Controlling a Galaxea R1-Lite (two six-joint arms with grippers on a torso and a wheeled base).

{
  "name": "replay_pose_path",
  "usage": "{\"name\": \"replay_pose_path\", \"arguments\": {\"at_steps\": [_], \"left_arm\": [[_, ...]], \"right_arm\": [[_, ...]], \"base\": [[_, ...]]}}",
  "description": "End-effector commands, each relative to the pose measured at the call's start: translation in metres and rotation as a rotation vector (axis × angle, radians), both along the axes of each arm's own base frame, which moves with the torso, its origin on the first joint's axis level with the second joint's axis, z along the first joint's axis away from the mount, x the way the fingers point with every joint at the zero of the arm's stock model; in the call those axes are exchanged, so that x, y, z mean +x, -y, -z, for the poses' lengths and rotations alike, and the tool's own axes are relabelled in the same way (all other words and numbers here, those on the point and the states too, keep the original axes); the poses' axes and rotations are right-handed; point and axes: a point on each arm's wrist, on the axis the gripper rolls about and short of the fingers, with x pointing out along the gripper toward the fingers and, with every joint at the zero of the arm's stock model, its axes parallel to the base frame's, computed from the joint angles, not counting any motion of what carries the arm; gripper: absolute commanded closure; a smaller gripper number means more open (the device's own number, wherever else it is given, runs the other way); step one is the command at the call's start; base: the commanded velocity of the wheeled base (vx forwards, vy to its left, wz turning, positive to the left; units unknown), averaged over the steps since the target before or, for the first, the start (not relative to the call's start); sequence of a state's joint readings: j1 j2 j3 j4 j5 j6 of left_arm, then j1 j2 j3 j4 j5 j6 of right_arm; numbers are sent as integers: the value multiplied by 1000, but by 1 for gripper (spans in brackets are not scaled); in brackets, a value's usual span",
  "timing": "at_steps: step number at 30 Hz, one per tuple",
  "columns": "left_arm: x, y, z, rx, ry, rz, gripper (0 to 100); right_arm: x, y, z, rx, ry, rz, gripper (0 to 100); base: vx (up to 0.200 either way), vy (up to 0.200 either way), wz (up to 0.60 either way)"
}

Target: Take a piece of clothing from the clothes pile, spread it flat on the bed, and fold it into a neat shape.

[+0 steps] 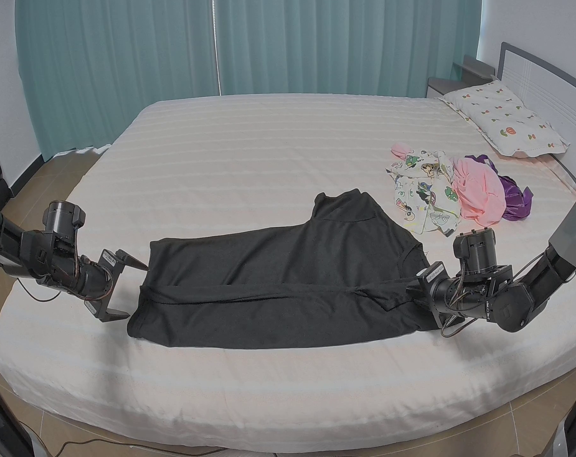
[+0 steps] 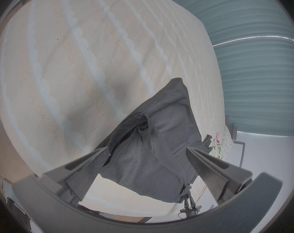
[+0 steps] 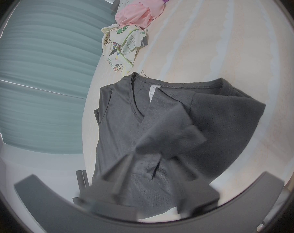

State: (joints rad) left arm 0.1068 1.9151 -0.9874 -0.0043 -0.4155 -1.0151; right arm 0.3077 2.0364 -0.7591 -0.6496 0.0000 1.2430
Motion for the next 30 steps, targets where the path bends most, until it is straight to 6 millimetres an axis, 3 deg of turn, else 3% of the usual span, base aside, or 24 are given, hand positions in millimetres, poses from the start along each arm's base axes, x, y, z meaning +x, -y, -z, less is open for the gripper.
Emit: {"name": "replay_pose_path", "arguments": {"at_steps": [1, 7, 11, 21, 30], "left_arm": [[0, 0, 1, -1, -2, -1, 0], [1, 0, 1, -1, -3, -1, 0], [0, 0, 2, -1, -5, -1, 0], [0, 0, 2, -1, -6, -1, 0], [0, 0, 2, -1, -5, -1, 0]], "right_arm": [[-4, -2, 0, -24, 1, 4, 100], [-16, -1, -7, -31, 10, 0, 100], [-25, 0, -26, -17, 52, -20, 100], [-48, 3, -51, -1, 11, -96, 100], [-56, 9, -71, -14, 7, -145, 100]], "base": [[0, 0, 0], [0, 0, 0], [0, 0, 0], [0, 0, 0], [0, 0, 0]]}}
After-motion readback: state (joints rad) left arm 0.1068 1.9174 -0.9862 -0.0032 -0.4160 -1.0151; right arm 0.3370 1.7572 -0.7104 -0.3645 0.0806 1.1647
